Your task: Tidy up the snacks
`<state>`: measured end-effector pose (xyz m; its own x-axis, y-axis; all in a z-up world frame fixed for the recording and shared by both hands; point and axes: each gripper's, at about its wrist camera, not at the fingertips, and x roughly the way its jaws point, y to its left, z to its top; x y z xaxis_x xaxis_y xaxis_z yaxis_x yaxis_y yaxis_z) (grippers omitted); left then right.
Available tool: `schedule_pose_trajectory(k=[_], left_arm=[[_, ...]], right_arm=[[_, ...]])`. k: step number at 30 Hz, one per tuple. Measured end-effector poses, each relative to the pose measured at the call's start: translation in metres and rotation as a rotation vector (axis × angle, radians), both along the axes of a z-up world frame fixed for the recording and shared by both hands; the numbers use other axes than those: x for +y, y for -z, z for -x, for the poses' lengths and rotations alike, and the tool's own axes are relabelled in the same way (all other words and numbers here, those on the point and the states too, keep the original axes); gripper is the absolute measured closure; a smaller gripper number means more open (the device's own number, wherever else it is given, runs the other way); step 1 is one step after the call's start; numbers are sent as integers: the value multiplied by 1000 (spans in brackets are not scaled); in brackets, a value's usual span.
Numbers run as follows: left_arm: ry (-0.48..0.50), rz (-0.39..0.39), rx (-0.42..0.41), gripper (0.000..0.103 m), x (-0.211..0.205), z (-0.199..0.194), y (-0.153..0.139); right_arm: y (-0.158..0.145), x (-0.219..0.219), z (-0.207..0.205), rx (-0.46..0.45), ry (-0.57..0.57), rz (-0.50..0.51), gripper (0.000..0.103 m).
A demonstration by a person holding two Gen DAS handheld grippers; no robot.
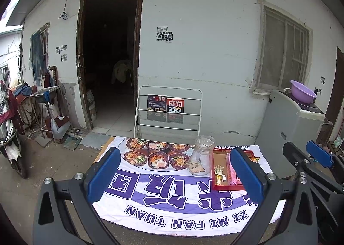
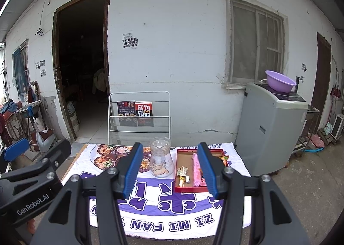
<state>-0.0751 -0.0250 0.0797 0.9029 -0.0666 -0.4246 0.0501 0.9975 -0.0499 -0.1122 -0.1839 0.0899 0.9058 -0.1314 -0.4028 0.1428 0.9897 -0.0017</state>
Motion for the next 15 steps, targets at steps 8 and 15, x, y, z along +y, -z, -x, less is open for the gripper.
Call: schedule_pose_trajectory(k=[8, 15], left_arm=[[12, -4, 11, 0, 6, -3, 2], [25, 8, 20, 0, 12, -8, 3]], right_arm=[[5, 6, -3, 12, 10, -6, 52], [7, 12, -6, 15, 19, 1, 52]])
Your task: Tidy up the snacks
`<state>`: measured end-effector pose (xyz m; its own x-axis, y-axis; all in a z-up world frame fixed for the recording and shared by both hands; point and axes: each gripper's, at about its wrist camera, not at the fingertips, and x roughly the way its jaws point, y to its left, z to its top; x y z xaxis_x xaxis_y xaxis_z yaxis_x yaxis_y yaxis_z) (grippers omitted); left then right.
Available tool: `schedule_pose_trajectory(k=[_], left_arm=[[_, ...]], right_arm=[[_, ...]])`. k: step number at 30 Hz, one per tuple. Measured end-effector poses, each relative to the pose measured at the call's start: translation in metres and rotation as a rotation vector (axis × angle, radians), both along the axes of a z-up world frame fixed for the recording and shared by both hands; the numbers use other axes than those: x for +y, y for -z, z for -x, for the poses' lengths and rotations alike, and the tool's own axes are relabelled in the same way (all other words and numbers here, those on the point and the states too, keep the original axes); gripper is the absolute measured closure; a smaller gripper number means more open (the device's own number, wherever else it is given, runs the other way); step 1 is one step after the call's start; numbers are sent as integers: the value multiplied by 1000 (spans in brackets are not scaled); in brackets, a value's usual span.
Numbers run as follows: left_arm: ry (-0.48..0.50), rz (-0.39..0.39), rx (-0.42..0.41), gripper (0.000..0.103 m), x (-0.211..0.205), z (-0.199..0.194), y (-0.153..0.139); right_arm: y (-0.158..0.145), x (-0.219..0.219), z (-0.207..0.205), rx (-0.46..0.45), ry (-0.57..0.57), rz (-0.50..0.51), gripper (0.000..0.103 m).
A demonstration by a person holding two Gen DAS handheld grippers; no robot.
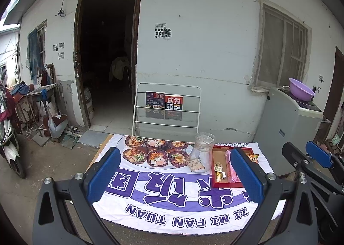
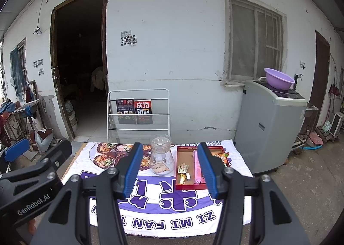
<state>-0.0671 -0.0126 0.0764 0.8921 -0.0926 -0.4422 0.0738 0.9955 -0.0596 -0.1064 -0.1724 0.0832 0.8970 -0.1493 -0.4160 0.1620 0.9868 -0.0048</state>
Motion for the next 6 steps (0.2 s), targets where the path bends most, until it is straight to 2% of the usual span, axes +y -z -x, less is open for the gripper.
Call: schedule_pose_trajectory(k=[6], left_arm=[[6, 0, -4, 0, 5, -5, 0]], right_arm=[[2, 3, -3, 5, 2, 3, 52]])
